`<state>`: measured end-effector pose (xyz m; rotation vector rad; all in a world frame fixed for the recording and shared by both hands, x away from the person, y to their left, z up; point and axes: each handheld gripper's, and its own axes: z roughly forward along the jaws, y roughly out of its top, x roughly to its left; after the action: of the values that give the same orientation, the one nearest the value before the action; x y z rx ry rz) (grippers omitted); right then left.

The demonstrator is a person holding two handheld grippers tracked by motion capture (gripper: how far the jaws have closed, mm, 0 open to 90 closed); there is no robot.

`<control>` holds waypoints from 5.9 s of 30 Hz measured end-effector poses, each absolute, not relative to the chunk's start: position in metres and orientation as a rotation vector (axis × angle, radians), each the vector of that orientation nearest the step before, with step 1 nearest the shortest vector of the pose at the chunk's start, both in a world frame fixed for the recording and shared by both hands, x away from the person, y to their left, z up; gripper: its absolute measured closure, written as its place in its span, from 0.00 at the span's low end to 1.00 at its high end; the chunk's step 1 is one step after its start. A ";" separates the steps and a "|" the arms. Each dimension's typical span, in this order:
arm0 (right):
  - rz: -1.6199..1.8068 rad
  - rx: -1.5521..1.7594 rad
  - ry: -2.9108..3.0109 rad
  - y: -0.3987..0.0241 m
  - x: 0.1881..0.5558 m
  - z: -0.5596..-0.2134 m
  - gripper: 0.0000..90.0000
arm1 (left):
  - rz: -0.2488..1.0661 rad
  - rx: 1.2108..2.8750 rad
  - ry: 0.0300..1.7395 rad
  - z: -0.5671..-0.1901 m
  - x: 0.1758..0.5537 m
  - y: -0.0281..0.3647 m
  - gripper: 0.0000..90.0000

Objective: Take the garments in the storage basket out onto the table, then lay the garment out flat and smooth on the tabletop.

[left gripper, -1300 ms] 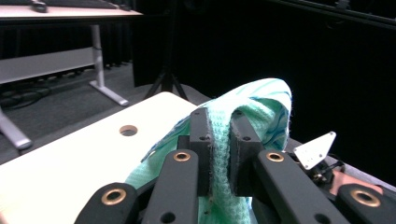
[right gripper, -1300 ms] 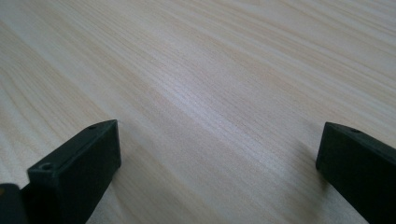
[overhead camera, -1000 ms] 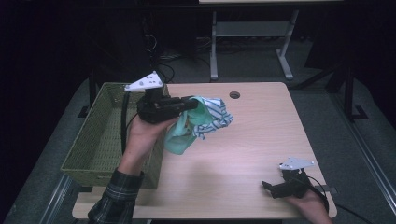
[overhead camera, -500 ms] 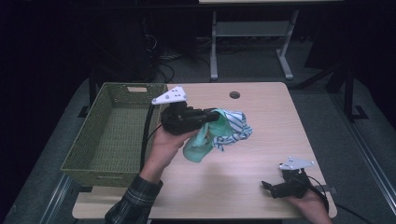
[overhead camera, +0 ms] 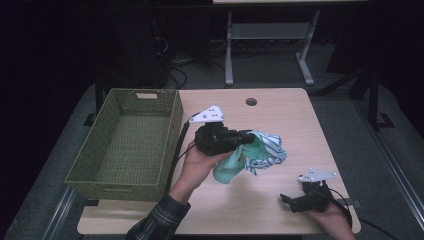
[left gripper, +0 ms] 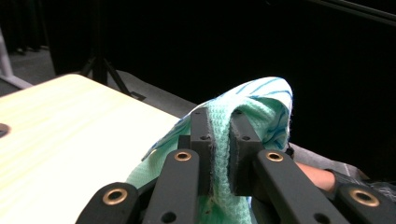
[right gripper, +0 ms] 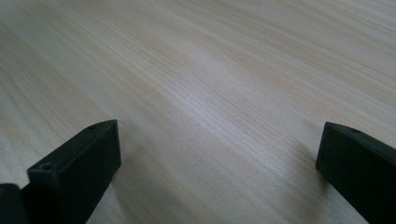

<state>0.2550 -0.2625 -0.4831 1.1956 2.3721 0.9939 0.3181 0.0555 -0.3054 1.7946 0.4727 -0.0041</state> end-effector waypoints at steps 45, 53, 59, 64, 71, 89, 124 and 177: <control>0.991 1.194 2.372 -0.263 0.255 -0.483 0.00 | -0.065 2.083 0.767 -0.462 0.364 0.065 0.91; 0.991 1.194 2.372 -0.263 0.255 -0.483 0.00 | -0.033 2.122 0.767 -0.465 0.361 0.064 0.82; 0.991 1.195 2.372 -0.263 0.255 -0.483 0.00 | -0.015 2.148 0.714 -0.448 0.348 0.066 0.56; 0.991 1.194 2.372 -0.263 0.255 -0.483 0.00 | -0.008 2.147 0.639 -0.431 0.335 0.066 0.44; 0.991 1.194 2.372 -0.263 0.255 -0.483 0.00 | 0.031 2.118 0.576 -0.413 0.323 0.063 0.42; 0.992 1.194 2.371 -0.263 0.255 -0.483 0.00 | 0.034 2.103 0.490 -0.403 0.324 0.027 0.45; 0.991 1.194 2.372 -0.263 0.255 -0.483 0.00 | 0.193 1.953 0.658 -0.375 0.364 0.084 0.94; 1.232 1.170 2.459 -0.164 0.339 -0.473 0.77 | 0.166 1.948 0.714 -0.387 0.370 0.103 0.94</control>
<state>0.3385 -0.1644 -0.4732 1.1703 2.4587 1.2319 0.3697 0.1029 -0.3866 1.9483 0.7143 0.1656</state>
